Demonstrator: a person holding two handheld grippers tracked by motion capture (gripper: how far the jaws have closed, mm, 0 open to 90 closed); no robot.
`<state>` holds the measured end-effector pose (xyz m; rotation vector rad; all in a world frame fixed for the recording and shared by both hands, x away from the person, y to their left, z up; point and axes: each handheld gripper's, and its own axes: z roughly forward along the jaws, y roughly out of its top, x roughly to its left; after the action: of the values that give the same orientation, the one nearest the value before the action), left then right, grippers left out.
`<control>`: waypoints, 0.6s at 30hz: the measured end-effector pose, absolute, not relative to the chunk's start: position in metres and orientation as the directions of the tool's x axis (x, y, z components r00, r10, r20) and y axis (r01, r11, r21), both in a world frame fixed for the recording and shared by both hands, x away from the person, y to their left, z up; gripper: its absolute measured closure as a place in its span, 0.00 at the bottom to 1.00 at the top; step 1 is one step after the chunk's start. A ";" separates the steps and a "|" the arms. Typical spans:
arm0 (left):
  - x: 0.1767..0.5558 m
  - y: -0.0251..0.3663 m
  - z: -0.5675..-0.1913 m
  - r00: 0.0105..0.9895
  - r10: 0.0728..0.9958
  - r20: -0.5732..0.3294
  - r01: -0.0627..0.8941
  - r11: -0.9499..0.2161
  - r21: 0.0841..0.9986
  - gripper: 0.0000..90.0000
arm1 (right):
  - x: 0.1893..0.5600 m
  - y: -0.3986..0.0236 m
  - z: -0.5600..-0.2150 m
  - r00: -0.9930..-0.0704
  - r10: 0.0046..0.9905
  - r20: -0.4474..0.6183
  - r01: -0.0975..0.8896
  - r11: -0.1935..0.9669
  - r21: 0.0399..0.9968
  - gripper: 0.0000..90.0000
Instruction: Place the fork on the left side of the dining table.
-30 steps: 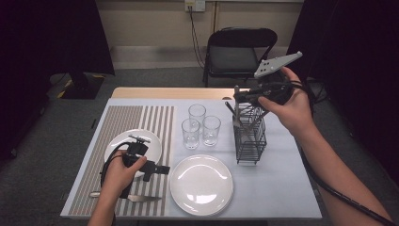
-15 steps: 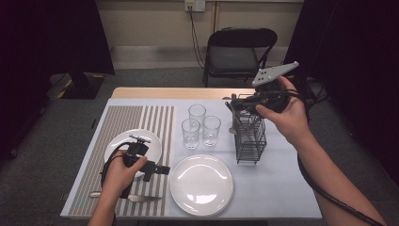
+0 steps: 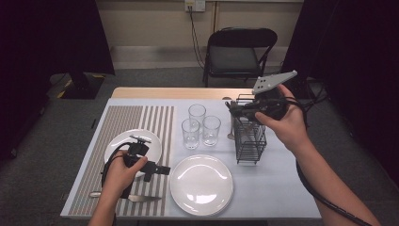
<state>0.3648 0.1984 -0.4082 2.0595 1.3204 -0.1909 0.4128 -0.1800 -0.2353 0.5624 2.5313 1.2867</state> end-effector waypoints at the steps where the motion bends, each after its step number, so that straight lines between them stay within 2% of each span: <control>1: 0.365 0.198 -0.408 0.475 0.750 -0.460 0.850 -0.257 0.459 0.21 | 0.413 -0.180 -0.236 -0.897 0.440 -0.042 0.225 0.536 0.814 0.98; 18: 0.364 0.199 -0.407 0.478 0.751 -0.455 0.848 -0.260 0.462 0.21 | 0.405 -0.184 -0.249 -0.901 0.433 -0.024 0.229 0.523 0.821 0.98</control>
<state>0.3644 0.1990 -0.4075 2.0590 1.3181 -0.1870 0.4055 -0.1838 -0.2493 0.5608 2.5379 1.3187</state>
